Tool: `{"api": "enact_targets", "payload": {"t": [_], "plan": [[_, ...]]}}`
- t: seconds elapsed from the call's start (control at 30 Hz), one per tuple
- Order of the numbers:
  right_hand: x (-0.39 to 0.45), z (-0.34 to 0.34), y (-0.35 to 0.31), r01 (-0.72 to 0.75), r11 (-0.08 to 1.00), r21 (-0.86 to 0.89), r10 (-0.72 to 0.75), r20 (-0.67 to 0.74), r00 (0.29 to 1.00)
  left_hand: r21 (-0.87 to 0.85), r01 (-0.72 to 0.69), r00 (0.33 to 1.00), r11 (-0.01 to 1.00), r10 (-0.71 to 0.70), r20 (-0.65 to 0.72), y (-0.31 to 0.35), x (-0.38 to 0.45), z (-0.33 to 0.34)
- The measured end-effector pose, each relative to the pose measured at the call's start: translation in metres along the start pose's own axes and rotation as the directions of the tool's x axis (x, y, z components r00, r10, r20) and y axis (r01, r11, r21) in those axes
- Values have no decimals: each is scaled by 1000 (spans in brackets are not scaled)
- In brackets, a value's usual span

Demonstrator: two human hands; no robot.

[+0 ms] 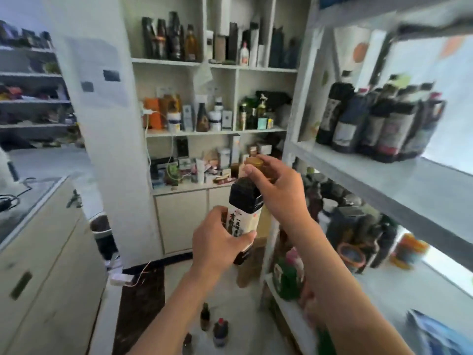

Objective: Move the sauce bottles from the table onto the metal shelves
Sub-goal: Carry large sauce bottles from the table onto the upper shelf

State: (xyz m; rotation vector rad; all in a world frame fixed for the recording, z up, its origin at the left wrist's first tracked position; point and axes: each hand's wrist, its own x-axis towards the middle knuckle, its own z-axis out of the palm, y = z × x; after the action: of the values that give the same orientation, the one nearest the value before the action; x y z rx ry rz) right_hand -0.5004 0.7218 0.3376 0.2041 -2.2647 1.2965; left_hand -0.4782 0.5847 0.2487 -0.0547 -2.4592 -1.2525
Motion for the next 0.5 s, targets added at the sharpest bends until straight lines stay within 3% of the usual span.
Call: {"api": "enact_targets", "payload": {"t": [0.13, 0.3, 0.5], "plan": [[34, -57, 33, -8, 989, -145, -14, -152, 988, -84, -105, 992, 991, 111, 62, 51, 49, 46], [78, -125, 86, -199, 927, -319, 66, -383, 921, -224, -197, 964, 955, 230, 134, 121, 113, 103], [133, -177, 155, -548, 625, -556, 324, -454, 830, -369, -329, 905, 869, 402, 141, 200, 184, 167]]}}
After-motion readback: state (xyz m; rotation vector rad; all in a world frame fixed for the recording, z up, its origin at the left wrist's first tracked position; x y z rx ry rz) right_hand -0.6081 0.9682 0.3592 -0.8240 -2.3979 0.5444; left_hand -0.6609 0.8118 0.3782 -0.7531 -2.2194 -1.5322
